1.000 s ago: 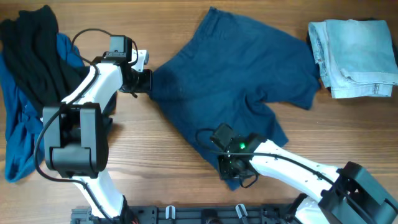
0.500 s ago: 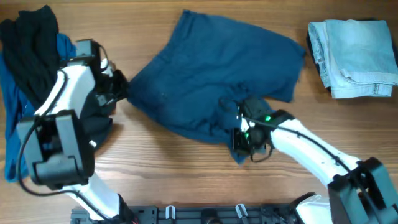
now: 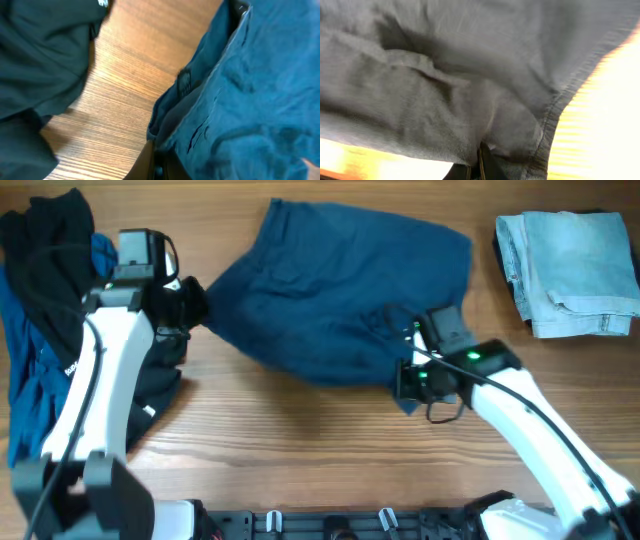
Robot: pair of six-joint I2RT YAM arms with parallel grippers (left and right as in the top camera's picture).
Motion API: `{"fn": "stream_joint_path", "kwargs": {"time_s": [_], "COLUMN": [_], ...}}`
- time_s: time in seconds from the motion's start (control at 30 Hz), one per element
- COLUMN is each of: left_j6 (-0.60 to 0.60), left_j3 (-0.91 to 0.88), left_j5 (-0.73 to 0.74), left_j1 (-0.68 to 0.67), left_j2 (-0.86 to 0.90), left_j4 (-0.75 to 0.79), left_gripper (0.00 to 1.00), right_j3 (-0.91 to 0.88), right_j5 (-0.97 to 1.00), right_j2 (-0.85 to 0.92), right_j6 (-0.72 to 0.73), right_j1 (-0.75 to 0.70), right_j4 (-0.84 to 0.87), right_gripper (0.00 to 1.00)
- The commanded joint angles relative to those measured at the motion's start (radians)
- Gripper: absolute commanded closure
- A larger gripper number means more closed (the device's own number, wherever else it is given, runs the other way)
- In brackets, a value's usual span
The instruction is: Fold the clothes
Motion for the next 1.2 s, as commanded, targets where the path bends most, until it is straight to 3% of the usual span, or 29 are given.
{"fn": "stream_joint_path", "kwargs": {"time_s": [0.0, 0.23, 0.4, 0.6, 0.8, 1.0, 1.1, 1.13, 1.17], "left_j6": [-0.05, -0.063, -0.069, -0.069, 0.001, 0.021, 0.021, 0.021, 0.021], "left_j3": [0.009, 0.009, 0.009, 0.008, 0.008, 0.008, 0.008, 0.008, 0.009], "left_j5": [-0.09, -0.115, -0.115, -0.16, -0.235, -0.234, -0.234, -0.234, -0.234], "left_j1": [0.0, -0.002, -0.019, -0.043, -0.043, -0.048, -0.054, -0.056, -0.056], "left_j2": [-0.061, -0.178, -0.274, -0.113, 0.018, 0.154, 0.189, 0.191, 0.191], "left_j4": [-0.021, -0.168, -0.165, -0.008, 0.34, 0.596, 0.614, 0.614, 0.617], "left_gripper": [0.96, 0.96, 0.96, 0.96, 0.96, 0.96, 0.96, 0.96, 0.96], "right_j3": [0.059, 0.09, 0.089, 0.089, 0.089, 0.089, 0.089, 0.09, 0.09], "right_j5": [0.027, 0.031, 0.137, 0.262, 0.447, 0.449, 0.355, 0.29, 0.216], "right_j2": [-0.091, -0.201, -0.204, 0.009, 0.142, 0.332, 0.37, 0.359, 0.341], "right_j6": [0.014, 0.027, 0.043, -0.093, -0.14, -0.216, -0.216, -0.217, -0.232], "right_j1": [-0.047, -0.047, -0.047, -0.047, -0.051, -0.05, -0.05, -0.05, -0.05], "right_j4": [-0.058, -0.245, -0.096, 0.267, 0.584, 0.966, 0.921, 0.856, 0.78], "right_gripper": [0.96, 0.96, 0.96, 0.95, 0.96, 0.96, 0.96, 0.92, 0.81]}}
